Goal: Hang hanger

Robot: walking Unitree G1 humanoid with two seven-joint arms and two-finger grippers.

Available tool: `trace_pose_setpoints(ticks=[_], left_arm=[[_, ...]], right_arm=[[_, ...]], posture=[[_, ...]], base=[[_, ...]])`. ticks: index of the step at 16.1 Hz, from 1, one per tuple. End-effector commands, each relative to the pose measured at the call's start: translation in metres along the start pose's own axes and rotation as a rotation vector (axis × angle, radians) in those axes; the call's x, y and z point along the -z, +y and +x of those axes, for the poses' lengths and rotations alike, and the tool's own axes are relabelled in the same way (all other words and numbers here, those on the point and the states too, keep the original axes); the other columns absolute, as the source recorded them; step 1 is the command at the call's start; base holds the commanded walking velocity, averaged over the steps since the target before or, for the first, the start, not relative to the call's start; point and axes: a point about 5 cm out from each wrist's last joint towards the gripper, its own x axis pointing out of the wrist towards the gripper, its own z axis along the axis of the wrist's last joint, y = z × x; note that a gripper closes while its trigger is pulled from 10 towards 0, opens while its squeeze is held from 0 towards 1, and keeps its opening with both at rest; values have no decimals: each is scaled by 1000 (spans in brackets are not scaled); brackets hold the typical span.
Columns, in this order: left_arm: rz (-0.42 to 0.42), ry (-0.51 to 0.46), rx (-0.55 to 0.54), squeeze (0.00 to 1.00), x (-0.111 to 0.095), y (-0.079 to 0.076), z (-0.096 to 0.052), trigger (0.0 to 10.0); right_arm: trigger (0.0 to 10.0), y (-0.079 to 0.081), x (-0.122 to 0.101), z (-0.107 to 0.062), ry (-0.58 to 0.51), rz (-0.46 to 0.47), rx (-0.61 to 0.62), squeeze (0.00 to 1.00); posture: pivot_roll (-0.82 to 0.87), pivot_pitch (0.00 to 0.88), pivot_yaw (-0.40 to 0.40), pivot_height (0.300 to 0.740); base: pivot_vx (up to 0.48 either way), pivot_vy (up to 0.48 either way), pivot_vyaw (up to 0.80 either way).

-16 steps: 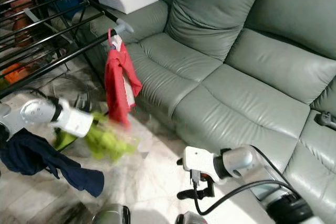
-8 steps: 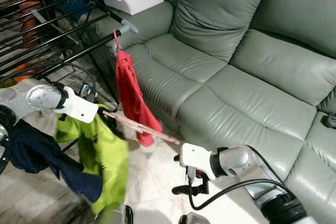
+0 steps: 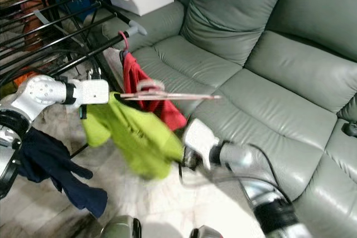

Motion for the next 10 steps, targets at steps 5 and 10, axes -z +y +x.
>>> trace_pose_setpoints(ticks=[5,10], left_arm=[[-18,-136,-59,0,-17,10,0,0],[-263,-353,-192,0,-39,21,11,0]], right_arm=[[10000,-20,11,2,-40,378,286,0],[10000,-25,14,3,-29,519,409,0]], posture=[[-29,38,37,740],[-35,36,42,740]], base=[[0,0,0],[0,0,0]])
